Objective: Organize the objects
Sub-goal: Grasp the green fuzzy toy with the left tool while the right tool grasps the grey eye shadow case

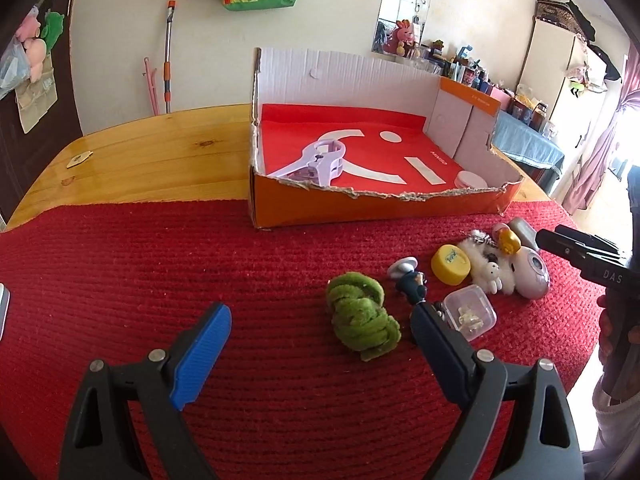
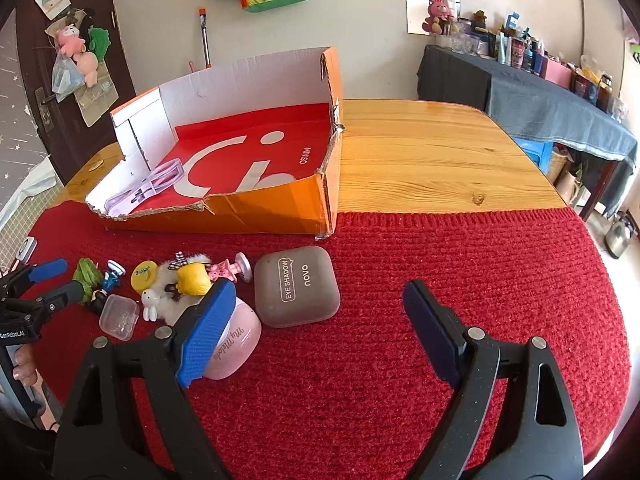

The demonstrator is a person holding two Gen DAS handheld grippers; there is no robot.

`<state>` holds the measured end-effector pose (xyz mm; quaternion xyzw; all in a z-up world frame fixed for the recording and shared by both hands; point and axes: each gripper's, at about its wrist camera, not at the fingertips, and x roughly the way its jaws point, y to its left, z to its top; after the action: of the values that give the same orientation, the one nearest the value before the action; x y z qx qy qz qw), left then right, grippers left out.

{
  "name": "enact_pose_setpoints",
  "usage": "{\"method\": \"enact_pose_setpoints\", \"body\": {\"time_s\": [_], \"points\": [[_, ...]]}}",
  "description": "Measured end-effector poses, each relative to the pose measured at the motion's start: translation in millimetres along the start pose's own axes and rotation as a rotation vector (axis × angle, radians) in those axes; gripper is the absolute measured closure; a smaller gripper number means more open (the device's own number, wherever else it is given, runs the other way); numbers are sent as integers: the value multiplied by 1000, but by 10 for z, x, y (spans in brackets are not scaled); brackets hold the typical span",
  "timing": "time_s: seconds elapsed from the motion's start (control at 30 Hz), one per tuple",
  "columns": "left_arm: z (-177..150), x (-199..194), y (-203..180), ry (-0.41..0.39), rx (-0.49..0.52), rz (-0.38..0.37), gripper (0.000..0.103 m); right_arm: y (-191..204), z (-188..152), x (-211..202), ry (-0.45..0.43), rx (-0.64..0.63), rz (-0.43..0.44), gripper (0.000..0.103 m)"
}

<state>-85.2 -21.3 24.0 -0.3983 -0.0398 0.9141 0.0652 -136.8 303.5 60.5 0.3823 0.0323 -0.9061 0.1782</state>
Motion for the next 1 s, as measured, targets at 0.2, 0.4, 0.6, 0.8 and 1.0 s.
{"method": "enact_pose_setpoints", "body": {"time_s": [0.2, 0.4, 0.6, 0.8, 1.0], "points": [[-6, 48, 20, 20, 0, -6, 10, -7, 20, 93, 43, -55, -17, 17], [2, 90, -2, 35, 20, -3, 10, 61, 39, 170, 75, -111, -9, 17], [19, 116, -10, 52, 32, -17, 12, 88, 52, 275, 97, -113, -16, 17], [14, 119, -33, 60, 41, -27, 12, 37, 45, 311, 112, -94, -15, 17], [11, 110, -41, 55, 40, -35, 17, 73, 46, 303, 106, -109, -15, 17]]}}
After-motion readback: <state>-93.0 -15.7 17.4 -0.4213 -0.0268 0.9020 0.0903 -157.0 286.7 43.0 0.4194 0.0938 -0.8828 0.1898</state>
